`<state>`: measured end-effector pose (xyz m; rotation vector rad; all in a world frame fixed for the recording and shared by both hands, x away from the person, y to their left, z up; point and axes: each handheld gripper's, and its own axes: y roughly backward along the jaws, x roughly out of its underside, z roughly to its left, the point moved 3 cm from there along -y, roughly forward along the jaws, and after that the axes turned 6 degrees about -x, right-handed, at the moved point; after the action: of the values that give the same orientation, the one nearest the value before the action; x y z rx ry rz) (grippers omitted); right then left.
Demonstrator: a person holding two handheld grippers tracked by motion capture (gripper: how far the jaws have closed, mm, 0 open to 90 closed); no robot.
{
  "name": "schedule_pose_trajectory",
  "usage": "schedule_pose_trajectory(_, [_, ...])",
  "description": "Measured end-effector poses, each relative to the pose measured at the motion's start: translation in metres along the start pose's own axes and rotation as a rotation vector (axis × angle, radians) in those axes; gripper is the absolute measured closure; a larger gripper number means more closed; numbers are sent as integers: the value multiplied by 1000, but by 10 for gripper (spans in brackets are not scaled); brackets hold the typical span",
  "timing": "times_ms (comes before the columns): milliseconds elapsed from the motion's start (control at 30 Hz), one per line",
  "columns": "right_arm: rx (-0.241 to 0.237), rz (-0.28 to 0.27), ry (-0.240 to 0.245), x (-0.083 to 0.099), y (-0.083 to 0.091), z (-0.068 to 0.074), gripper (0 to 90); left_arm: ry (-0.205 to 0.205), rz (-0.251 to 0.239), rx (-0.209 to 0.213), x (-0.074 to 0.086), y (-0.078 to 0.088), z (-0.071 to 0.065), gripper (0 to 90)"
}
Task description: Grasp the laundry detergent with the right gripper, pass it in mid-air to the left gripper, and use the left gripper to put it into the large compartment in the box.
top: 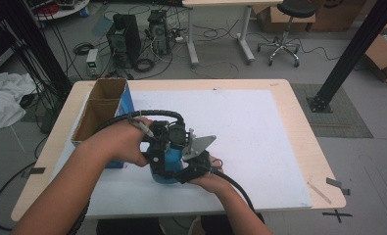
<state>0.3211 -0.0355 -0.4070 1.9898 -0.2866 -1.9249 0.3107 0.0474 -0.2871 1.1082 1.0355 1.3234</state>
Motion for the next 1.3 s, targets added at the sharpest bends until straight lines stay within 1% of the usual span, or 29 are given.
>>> schedule_pose_trajectory(200, [5, -3, 0, 0, 1, 0, 451, -7, -2, -2, -1, 1, -1, 173])
schedule_pose_trajectory(300, [5, -4, -1, 0, 1, 0, 451, -12, -5, -6, -2, 1, -1, 201])
schedule_pose_trajectory(333, [6, 0, -8, 0, 1, 0, 451, -11, -4, 2, -2, 1, -1, 201])
schedule_pose_trajectory(367, [6, 1, -16, 0, 2, 1, 451, -13, -3, 7, -2, 1, -1, 227])
schedule_pose_trajectory(400, [15, -14, 16, -1, 1, -2, 451, -18, 2, 1, -2, 1, -1, 245])
schedule_pose_trajectory(467, [16, -15, 15, -1, 1, -1, 451, -13, 0, 7, -2, 1, -2, 248])
schedule_pose_trajectory(567, [12, -14, 16, 0, 1, -1, 451, -17, 3, 12, -2, 1, -2, 271])
schedule_pose_trajectory(600, [10, -4, 0, 0, 1, 1, 451, -14, 2, 19, -1, 0, -2, 294])
schedule_pose_trajectory(633, [10, -4, 0, 0, 1, 1, 451, -14, 2, 19, -1, 0, -2, 302])
schedule_pose_trajectory(800, [9, -4, -1, 0, -1, 1, 452, -11, 3, 13, 0, -1, -2, 315])
schedule_pose_trajectory(833, [9, -10, 9, 0, -2, 0, 452, -7, 1, 11, 0, -1, -2, 318])
schedule_pose_trajectory(933, [7, -5, -2, 0, -2, 0, 453, -10, 5, 8, 1, -1, -2, 324])
schedule_pose_trajectory(1100, [8, -7, -1, 0, -2, 0, 453, -10, 4, 2, 1, 0, -2, 338])
schedule_pose_trajectory(1267, [5, -5, 4, -1, -3, 0, 454, -14, -2, -4, 0, -1, -2, 360])
schedule_pose_trajectory(1300, [7, -9, 15, -1, -3, -1, 454, -14, -2, -4, 0, -1, -2, 361])
